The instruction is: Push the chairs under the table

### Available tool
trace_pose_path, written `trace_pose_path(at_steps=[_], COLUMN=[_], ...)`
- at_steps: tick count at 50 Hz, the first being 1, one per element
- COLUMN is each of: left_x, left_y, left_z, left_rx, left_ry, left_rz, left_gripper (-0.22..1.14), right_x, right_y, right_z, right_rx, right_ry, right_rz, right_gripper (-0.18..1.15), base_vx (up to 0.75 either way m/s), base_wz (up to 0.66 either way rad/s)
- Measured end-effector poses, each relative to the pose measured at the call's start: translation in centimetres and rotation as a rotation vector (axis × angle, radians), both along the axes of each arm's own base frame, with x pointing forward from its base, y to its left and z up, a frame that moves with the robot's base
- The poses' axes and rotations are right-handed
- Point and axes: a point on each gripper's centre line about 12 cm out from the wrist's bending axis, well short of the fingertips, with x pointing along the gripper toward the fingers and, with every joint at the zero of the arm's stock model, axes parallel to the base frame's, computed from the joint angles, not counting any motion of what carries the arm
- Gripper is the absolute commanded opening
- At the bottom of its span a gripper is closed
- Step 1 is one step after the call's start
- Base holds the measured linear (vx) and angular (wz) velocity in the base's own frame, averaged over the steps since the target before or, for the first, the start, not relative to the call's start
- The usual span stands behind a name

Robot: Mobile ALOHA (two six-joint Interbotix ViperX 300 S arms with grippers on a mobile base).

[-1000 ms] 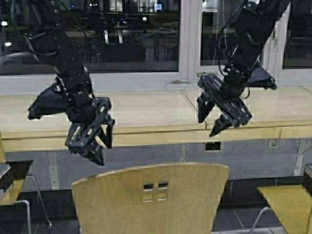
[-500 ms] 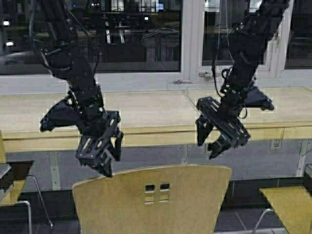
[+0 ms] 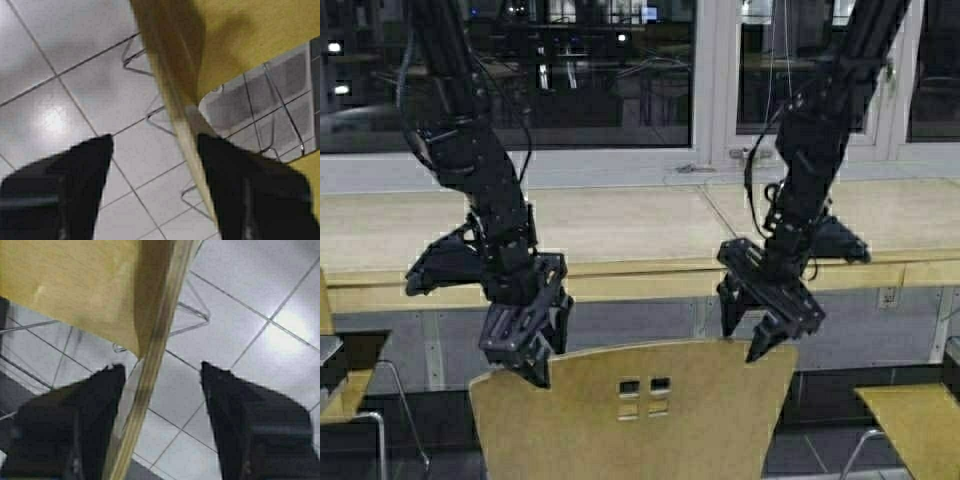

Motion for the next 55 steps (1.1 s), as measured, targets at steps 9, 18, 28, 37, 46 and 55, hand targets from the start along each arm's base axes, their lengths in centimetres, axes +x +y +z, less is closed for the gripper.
trace_pose_path(at_steps=[9,18,28,37,46,55], left_x=[0.9,1.4,1.8,2.5,3.2,3.4], left_y=[0.8,0.8,0.5,0.2,0.2,0.8], left_z=[-1.1,-2.9,-5.1,-6.1,-6.4,-6.5], left_rx=[0.013,0.027,0.035,0.034,0.031,0.017], left_ry=[-0.004,0.006,0.021,0.018,0.007,0.018], left_rz=[0.030,0.036,0.035,0.037,0.036,0.089], left_gripper=[0.89,0.89,0.89,0.88,0.63,0.19], right_x=[0.8,1.2,0.8,1.0,1.5,2.0], right_y=[0.5,0.6,0.7,0.7,0.9,1.0], right_z=[-1.8,-4.1,-6.6,-7.7,-7.8,-7.6], right_rx=[0.004,0.003,-0.002,-0.006,-0.002,0.005], right_ry=[0.015,0.038,0.077,0.083,0.076,0.065], right_rz=[0.007,0.012,0.025,0.036,0.062,0.061], right_gripper=[0.85,0.85,0.85,0.85,0.70,0.19], base_vx=[0.01,0.02,0.01,0.00,0.00,0.00], base_wz=[0.01,0.01,0.01,0.00,0.00,0.00])
